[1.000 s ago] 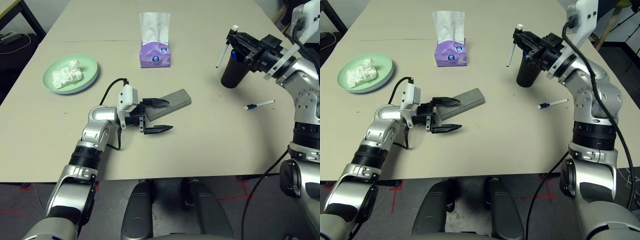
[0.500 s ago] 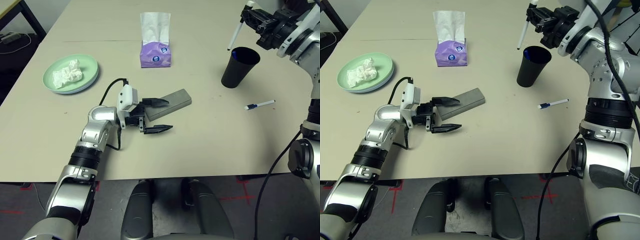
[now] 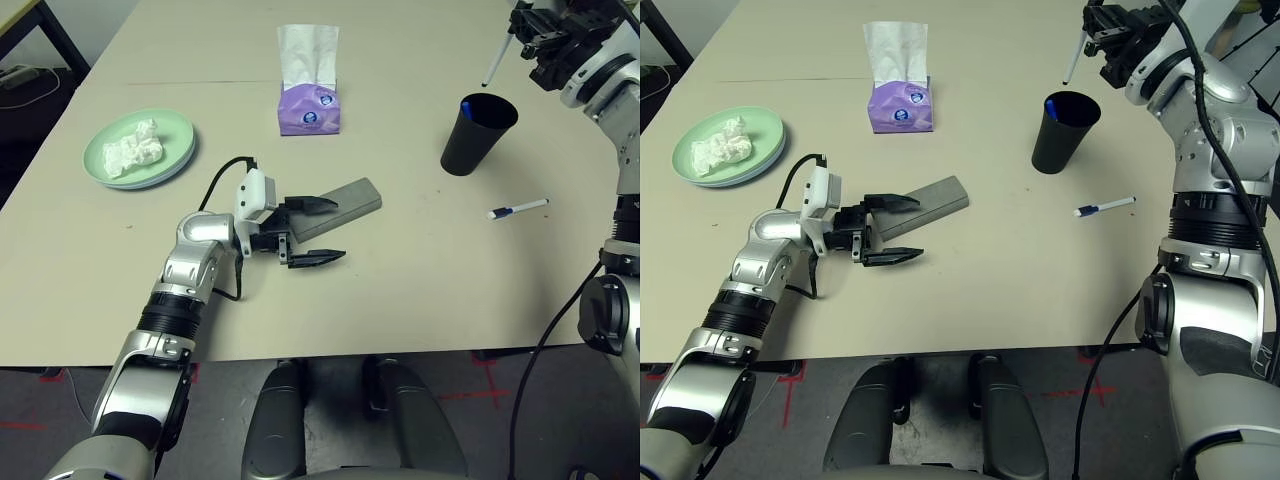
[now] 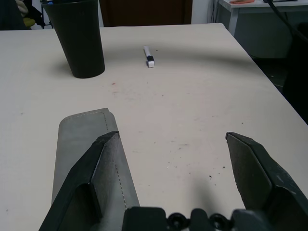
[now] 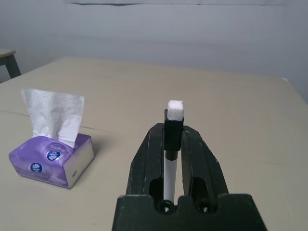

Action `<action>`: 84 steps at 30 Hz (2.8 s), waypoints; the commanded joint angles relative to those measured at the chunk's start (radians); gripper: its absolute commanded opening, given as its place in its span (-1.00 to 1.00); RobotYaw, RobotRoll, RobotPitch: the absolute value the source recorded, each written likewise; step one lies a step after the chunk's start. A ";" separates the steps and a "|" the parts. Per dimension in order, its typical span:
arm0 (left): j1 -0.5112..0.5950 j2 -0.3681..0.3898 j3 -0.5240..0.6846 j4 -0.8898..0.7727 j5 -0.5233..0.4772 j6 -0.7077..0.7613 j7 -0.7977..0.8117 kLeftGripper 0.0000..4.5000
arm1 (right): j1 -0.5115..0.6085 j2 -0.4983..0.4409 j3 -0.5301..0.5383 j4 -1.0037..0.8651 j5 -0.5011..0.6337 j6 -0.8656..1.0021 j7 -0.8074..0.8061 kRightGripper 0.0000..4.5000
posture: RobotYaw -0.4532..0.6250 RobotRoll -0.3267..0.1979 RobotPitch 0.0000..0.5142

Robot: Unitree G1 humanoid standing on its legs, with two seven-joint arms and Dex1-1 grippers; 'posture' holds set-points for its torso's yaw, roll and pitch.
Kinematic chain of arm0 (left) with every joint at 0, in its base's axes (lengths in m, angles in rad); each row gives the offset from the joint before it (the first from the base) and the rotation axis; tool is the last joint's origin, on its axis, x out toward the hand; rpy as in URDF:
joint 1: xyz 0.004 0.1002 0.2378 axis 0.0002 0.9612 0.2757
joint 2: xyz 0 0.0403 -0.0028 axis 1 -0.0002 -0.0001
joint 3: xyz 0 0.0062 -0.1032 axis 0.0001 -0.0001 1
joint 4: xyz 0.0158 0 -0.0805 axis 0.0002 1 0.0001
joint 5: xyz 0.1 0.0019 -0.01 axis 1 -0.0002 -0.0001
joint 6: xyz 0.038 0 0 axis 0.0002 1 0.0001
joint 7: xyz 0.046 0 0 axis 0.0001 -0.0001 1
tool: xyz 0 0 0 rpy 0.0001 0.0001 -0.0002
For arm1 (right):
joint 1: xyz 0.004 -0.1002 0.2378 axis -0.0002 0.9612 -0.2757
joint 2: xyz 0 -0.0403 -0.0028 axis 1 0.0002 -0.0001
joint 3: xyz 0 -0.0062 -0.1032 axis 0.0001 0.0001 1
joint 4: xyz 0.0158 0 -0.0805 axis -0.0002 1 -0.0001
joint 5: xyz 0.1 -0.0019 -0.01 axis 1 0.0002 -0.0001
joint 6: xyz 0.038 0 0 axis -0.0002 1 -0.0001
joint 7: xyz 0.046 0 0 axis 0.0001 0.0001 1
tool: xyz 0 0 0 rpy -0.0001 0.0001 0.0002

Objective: Organize and tidy the items on the table.

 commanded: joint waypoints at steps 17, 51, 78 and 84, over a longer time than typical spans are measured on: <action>0.003 -0.001 -0.004 0.016 0.005 -0.013 -0.004 1.00 | 0.048 -0.023 0.031 -0.049 -0.035 0.072 -0.031 0.98 | -0.13 0.25 -0.32; -0.060 -0.022 0.098 0.000 -0.013 0.045 0.195 1.00 | 0.266 -0.477 0.504 0.077 -0.304 -0.447 0.882 0.98 | -0.05 0.25 -0.25; 0.029 -0.005 0.114 -0.156 -0.034 0.137 0.280 1.00 | -0.114 -0.310 0.707 0.681 -0.760 -1.005 0.954 0.98 | 0.08 0.25 -0.08; 0.045 -0.005 0.114 -0.184 -0.038 0.152 0.289 1.00 | -0.122 -0.292 0.708 0.716 -0.782 -1.030 0.961 0.98 | 0.10 0.25 -0.02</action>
